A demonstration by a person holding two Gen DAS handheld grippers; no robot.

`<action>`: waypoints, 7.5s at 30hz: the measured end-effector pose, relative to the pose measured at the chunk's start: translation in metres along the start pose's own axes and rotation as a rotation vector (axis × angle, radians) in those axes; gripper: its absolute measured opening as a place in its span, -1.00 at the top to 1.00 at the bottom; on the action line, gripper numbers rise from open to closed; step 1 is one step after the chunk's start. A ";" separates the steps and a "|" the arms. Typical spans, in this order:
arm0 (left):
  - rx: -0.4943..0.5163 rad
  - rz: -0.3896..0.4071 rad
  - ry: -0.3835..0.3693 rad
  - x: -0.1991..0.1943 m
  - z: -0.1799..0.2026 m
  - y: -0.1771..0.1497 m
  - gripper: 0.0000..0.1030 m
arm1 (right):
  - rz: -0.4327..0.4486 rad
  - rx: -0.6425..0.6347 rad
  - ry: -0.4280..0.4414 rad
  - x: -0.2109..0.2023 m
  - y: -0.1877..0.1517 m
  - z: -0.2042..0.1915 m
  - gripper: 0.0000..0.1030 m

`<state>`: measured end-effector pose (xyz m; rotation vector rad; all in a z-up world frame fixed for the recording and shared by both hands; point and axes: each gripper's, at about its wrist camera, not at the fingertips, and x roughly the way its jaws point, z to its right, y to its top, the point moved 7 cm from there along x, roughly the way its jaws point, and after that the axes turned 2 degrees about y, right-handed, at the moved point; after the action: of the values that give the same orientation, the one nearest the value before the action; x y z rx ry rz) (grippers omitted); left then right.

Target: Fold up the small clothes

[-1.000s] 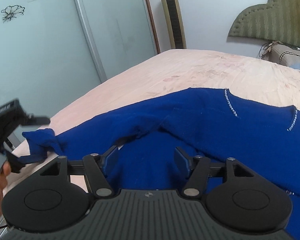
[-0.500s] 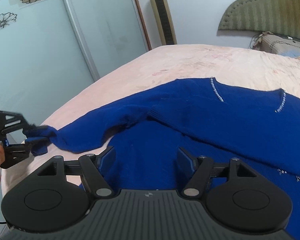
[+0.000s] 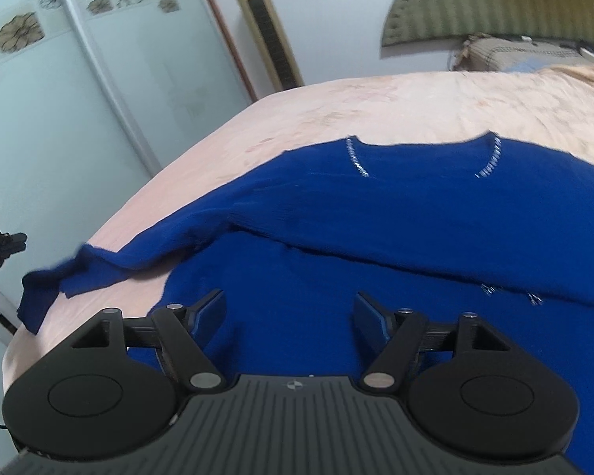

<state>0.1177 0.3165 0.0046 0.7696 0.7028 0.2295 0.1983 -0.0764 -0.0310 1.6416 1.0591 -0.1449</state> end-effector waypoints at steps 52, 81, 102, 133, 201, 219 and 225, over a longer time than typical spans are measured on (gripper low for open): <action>1.431 -0.193 -0.715 -0.088 0.217 -0.306 -0.60 | 0.152 0.298 -0.178 -0.058 0.001 0.115 -0.58; 1.120 -0.144 -0.282 -0.015 0.175 -0.223 -0.61 | 0.209 0.163 0.010 -0.005 0.133 0.063 0.85; 0.928 -0.218 -0.085 0.038 0.153 -0.190 -0.61 | 0.201 0.264 -0.406 -0.066 0.051 0.218 0.84; 0.891 -0.416 -0.296 -0.034 0.120 -0.216 -0.61 | 0.068 0.152 -0.326 -0.084 -0.026 0.129 -0.16; 0.923 -0.641 -0.652 -0.189 0.016 -0.213 0.81 | -0.018 0.069 -0.083 -0.249 -0.194 0.008 0.78; 0.803 -0.454 -0.687 -0.197 0.062 -0.170 0.81 | 0.162 0.061 -0.090 -0.261 -0.129 0.010 0.78; 0.778 -0.369 -0.666 -0.188 0.094 -0.165 0.81 | 0.230 0.085 -0.124 -0.245 -0.099 0.023 0.77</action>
<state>0.0291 0.0662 0.0294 1.3416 0.2616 -0.6566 -0.0053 -0.2346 0.0322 1.7942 0.7738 -0.1391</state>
